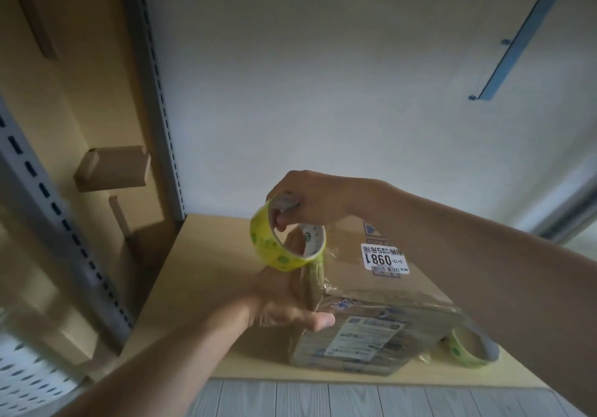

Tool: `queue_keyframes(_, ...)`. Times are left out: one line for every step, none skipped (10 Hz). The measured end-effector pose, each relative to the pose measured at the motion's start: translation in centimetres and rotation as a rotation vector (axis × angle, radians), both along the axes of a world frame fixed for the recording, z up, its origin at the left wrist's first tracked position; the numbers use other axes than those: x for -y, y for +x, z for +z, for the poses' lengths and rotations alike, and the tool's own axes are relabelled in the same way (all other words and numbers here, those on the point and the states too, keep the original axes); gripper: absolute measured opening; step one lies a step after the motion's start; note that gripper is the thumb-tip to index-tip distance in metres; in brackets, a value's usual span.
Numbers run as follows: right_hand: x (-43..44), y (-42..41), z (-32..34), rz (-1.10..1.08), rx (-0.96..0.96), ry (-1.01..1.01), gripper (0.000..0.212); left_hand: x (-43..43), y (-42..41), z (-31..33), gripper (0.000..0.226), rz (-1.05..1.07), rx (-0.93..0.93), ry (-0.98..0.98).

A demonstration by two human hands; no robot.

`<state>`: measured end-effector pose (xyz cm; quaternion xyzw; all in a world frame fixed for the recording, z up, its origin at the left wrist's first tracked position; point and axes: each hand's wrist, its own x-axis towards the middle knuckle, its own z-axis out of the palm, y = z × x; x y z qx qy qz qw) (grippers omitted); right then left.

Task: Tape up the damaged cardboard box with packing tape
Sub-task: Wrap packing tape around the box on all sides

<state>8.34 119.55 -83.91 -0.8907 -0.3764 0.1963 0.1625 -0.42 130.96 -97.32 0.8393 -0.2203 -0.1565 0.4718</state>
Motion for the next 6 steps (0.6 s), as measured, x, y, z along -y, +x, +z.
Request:
queue_keyframes(-1.0, 2.4, -0.7, -0.104, -0.005, -0.048, 0.013, 0.2, -0.3, 0.0, 0.073, 0.039, 0.112, -0.130)
queue_keyframes(-2.0, 3.5, -1.0, -0.086, 0.059, -0.103, 0.013, -0.1, -0.1, 0.1, 0.091, 0.022, 0.167, -0.166)
queue_keyframes(-1.6, 5.5, 1.0, -0.149, 0.332, -0.128, 0.011, -0.4, 0.4, -0.7, 0.131, -0.017, 0.217, -0.235)
queue_keyframes(-0.5, 6.6, 2.5, -0.254, 0.475, -0.206, 0.018, 0.0, 0.3, -1.2, 0.139, 0.002, 0.216, -0.220)
queue_keyframes(1.6, 8.1, 2.0, -0.272, 0.412, -0.386, 0.024, 0.6, 1.1, -2.5, 0.145, 0.043, 0.209, -0.152)
queue_keyframes(2.4, 7.9, 1.2, -0.276, 0.356, -0.455, 0.025, 0.7, 1.6, -3.3, 0.148, 0.050, 0.196, -0.154)
